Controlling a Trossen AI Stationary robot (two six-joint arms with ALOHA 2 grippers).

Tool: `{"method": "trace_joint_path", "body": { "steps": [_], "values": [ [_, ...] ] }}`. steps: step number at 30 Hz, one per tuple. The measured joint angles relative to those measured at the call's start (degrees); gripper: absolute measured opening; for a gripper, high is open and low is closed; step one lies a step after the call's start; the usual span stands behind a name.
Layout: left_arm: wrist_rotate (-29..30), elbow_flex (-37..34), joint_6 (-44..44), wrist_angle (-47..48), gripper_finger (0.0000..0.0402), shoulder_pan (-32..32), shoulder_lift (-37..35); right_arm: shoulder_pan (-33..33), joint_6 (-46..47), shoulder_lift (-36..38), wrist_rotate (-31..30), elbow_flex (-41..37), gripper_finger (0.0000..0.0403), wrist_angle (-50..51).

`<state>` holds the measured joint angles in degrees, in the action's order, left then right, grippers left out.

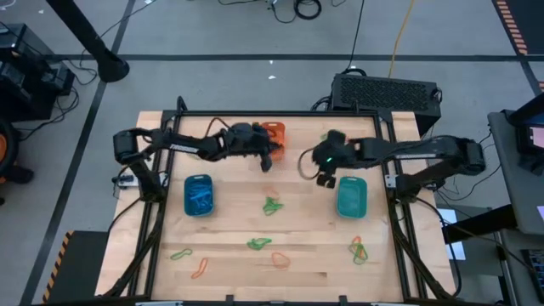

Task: Sort rubber bands into baskets
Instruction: Put the orange rubber band into the orange bin

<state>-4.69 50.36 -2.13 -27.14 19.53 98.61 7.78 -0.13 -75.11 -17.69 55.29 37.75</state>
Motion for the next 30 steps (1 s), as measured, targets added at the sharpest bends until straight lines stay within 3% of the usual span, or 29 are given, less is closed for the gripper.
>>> {"method": "trace_joint_path", "body": {
  "steps": [6,11,17,24,30],
  "values": [
    [0.37,-0.01,-1.24,4.48,0.0003,6.24,2.15,7.32,0.29,11.06,-0.06,-12.59,0.0116,-12.67],
    [-1.51,0.26,-4.45,5.23,0.0002,10.11,4.27,10.46,2.75,15.39,0.00,-18.72,0.0116,-15.23],
    [-9.04,3.13,-8.01,5.92,0.0002,11.63,5.33,10.68,3.94,15.85,0.04,-22.31,0.0116,-18.29],
    [-8.95,8.87,-8.11,14.32,0.0002,11.57,5.27,10.66,1.33,15.82,0.41,-22.95,0.0116,-19.58],
    [-8.72,9.43,-10.22,15.93,0.0002,11.59,5.27,10.66,-0.90,15.83,1.68,-22.95,0.0116,-19.58]
  ]
}}
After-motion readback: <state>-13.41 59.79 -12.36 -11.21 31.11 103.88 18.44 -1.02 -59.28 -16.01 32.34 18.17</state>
